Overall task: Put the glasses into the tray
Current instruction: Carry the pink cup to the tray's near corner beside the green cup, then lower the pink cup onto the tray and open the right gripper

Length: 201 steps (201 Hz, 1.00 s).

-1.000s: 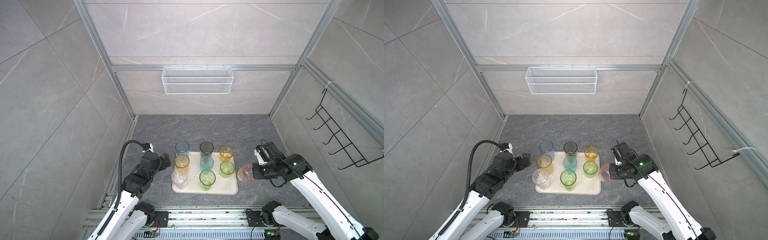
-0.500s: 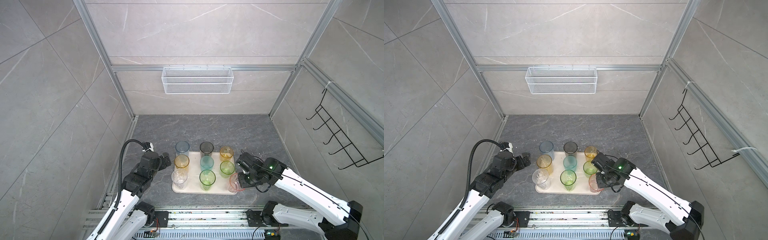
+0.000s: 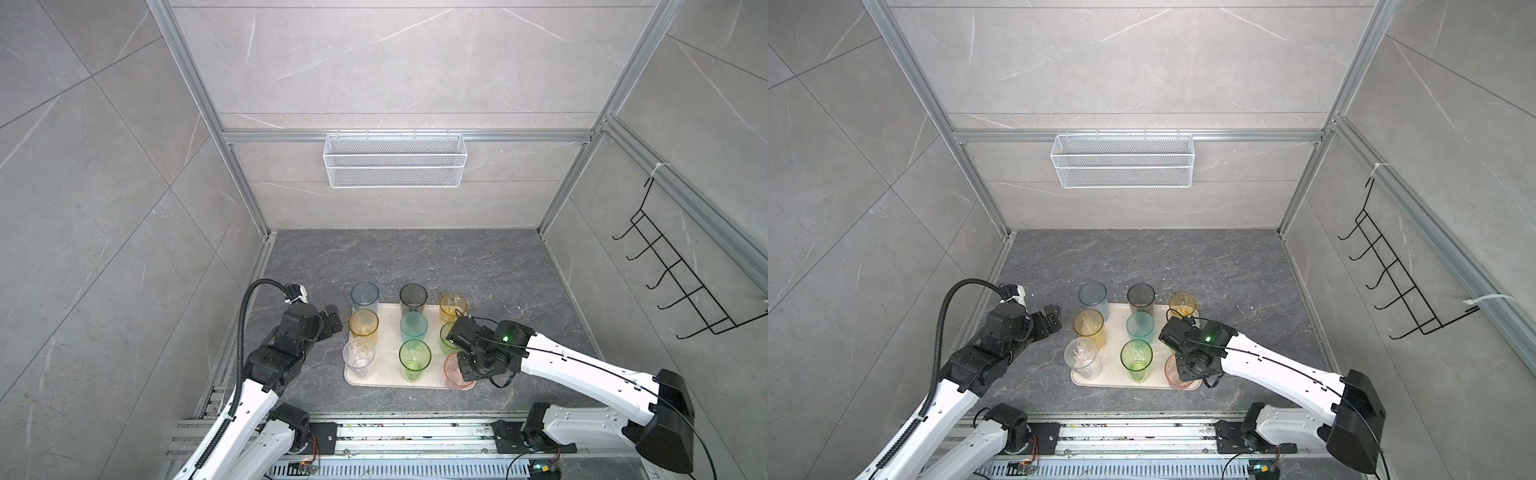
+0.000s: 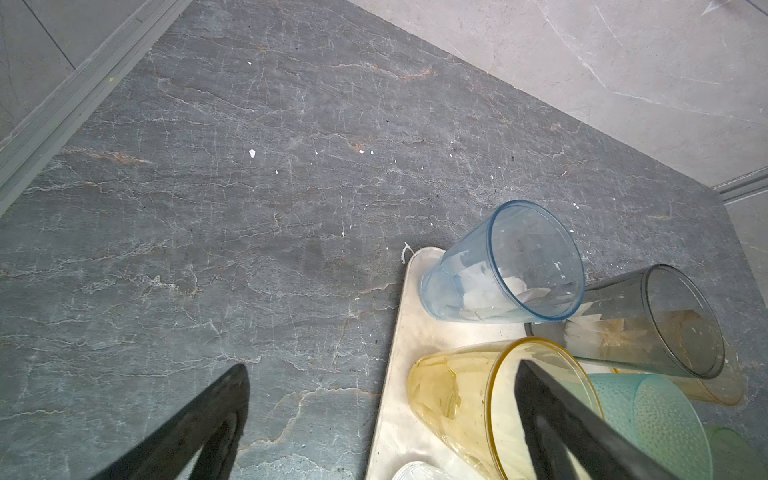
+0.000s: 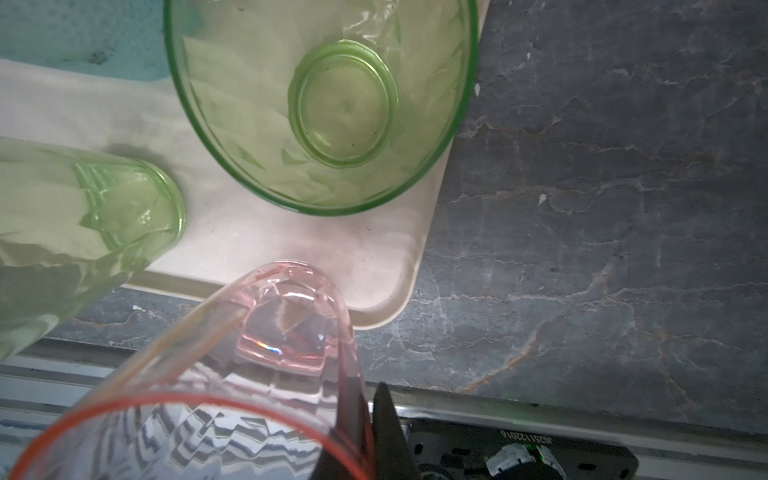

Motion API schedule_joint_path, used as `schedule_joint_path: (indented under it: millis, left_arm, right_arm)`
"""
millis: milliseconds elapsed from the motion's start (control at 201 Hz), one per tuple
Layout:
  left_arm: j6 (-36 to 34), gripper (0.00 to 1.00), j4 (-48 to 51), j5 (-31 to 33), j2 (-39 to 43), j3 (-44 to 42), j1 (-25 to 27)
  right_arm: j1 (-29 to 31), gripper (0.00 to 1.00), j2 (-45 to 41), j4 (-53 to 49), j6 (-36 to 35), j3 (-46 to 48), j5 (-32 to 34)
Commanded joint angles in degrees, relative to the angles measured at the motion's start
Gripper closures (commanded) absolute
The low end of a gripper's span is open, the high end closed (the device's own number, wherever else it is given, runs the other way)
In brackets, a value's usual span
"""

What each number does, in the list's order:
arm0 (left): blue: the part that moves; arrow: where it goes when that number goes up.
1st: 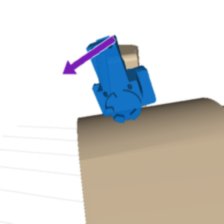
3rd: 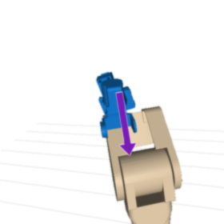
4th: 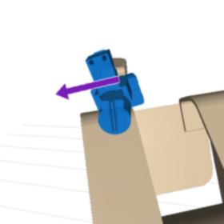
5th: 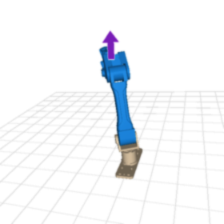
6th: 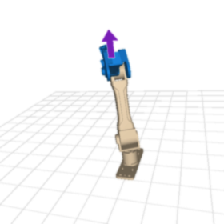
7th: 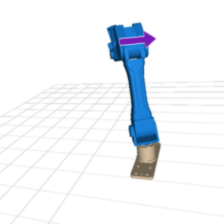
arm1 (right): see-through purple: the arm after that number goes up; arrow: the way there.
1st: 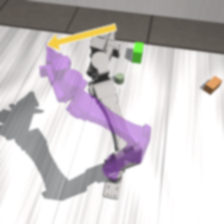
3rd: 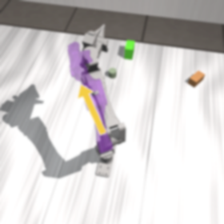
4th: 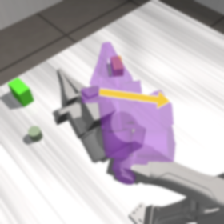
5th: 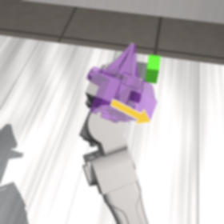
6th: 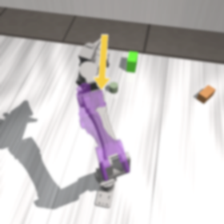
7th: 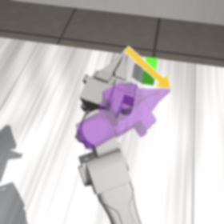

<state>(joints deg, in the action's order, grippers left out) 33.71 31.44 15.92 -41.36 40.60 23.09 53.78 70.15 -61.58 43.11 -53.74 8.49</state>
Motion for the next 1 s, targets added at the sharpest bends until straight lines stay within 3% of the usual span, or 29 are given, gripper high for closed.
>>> schedule_joint_path:
  millis: [0,996]
  left_arm:
    - [0.8,0.00,-0.9,-0.6,0.2,0.9,-0.3]
    - [1.1,0.00,-1.2,-1.1,-0.1,0.7,-0.3]
  right_arm:
    - [0.4,1.00,1.0,1.6,1.6,1.1,2.0]
    - [-0.7,1.00,3.2,5.5,3.0,4.8,4.5]
